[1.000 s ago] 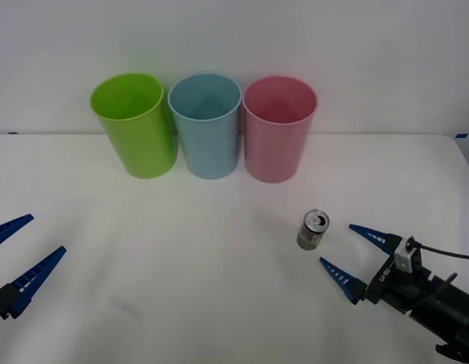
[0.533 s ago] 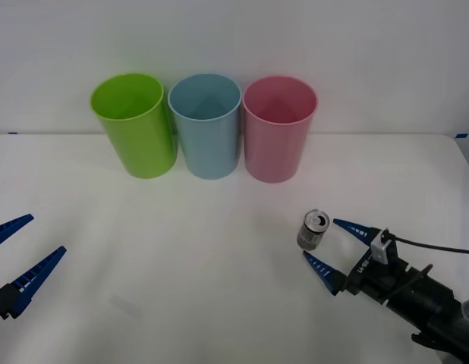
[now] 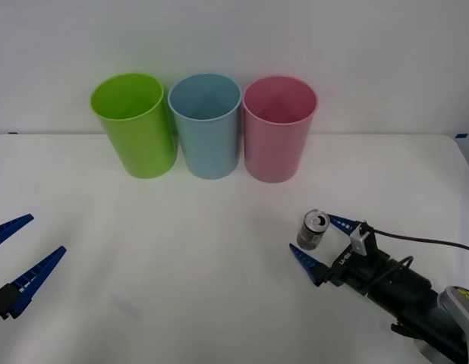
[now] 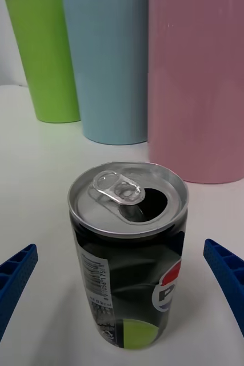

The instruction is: Grasp the object on the table and drop it into the matching bin: aluminum can to the light blue bin, PET bottle to the pink bin.

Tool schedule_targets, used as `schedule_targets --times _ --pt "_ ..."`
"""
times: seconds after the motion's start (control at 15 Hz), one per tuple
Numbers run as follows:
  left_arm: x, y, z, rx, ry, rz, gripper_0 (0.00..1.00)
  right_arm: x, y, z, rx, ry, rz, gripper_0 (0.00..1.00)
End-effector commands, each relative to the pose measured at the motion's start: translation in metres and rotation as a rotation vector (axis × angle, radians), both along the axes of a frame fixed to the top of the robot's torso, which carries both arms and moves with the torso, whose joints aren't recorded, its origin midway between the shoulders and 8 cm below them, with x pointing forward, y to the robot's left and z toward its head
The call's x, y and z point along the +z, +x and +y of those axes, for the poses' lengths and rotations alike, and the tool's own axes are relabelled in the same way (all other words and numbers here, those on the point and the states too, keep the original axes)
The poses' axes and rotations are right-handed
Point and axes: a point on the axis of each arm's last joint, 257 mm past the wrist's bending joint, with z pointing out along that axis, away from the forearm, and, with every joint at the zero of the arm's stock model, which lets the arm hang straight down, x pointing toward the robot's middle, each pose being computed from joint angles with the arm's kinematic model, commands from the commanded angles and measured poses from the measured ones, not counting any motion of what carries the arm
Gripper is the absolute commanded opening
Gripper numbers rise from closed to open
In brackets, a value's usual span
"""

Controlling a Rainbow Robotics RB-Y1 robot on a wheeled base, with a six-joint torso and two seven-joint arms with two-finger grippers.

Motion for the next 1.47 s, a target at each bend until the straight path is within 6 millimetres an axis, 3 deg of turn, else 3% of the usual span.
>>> schedule_targets --times 0.07,0.6,0.67,0.73,1.47 --pt "0.0 0.0 0.0 0.0 0.0 0.0 1.0 0.0 0.0071 0.0069 -0.011 -0.009 -0.003 1.0" --pt "0.0 0.0 0.0 0.0 0.0 0.0 1.0 0.0001 0.0108 0.0127 -0.022 -0.014 -0.012 1.0" --pt "0.0 0.0 0.0 0.0 0.0 0.0 1.0 0.0001 0.0108 0.0127 -0.022 -0.017 -0.015 0.78" --pt "0.0 0.0 0.0 0.0 0.0 0.0 1.0 0.0005 0.0111 0.012 -0.024 -0.017 -0.017 0.01" --pt "0.0 0.0 0.0 0.0 0.0 0.0 1.0 0.0085 0.0125 0.0098 -0.028 0.005 -0.035 0.0"
